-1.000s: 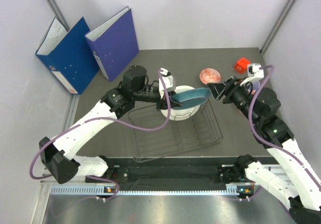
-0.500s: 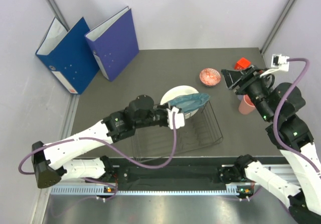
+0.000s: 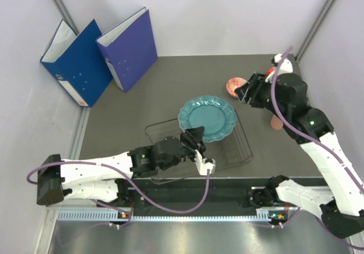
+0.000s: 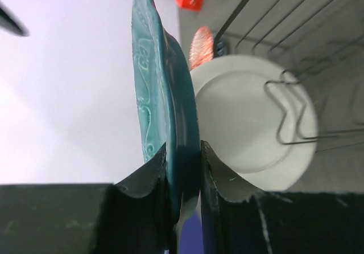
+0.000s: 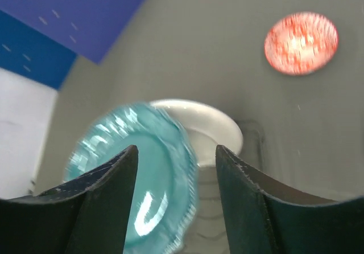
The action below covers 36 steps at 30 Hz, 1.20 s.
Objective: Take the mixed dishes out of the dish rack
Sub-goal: Place the plate at the center of the board.
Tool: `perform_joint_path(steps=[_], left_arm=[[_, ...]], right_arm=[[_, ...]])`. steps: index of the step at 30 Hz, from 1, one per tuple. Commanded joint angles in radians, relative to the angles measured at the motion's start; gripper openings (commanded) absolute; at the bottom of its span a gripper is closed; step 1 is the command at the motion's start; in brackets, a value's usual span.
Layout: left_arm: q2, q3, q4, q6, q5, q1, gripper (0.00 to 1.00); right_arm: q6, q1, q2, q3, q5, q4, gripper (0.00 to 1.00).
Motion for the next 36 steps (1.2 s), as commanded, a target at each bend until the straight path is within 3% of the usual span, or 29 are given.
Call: perform_joint_path(steps=[1, 11, 21, 24, 28, 31, 34, 36], left_arm=[[-0.022, -0.003, 0.396, 0.193, -0.148, -0.006, 0.00], [-0.016, -0.006, 0.449, 0.210, -0.133, -0.012, 0.00], [-0.017, -0.015, 0.466, 0.195, -0.130, -0.023, 0.00], [-0.017, -0.015, 0.470, 0.190, -0.127, -0.024, 0.00], [-0.019, -0.015, 0.472, 0.190, -0.124, -0.024, 0.00], [-0.024, -0.018, 0.469, 0.190, -0.124, -0.027, 0.00], [-0.027, -0.021, 0.463, 0.190, -0.127, -0.027, 0.00], [-0.033, -0.024, 0.459, 0.190, -0.129, -0.027, 0.00]], right_arm=[[-0.076, 0.010, 0.036, 0.031, -0.061, -0.108, 0.60], [-0.099, 0.010, 0.055, -0.022, -0.113, -0.090, 0.62], [0.016, 0.010, 0.098, -0.116, -0.400, 0.134, 0.58], [0.065, 0.007, 0.093, -0.176, -0.466, 0.232, 0.48], [0.128, 0.000, 0.047, -0.277, -0.532, 0.415, 0.21], [0.160, -0.002, 0.012, -0.317, -0.544, 0.482, 0.17], [0.171, -0.006, -0.006, -0.323, -0.529, 0.481, 0.22], [0.172, -0.014, -0.011, -0.328, -0.530, 0.479, 0.15]])
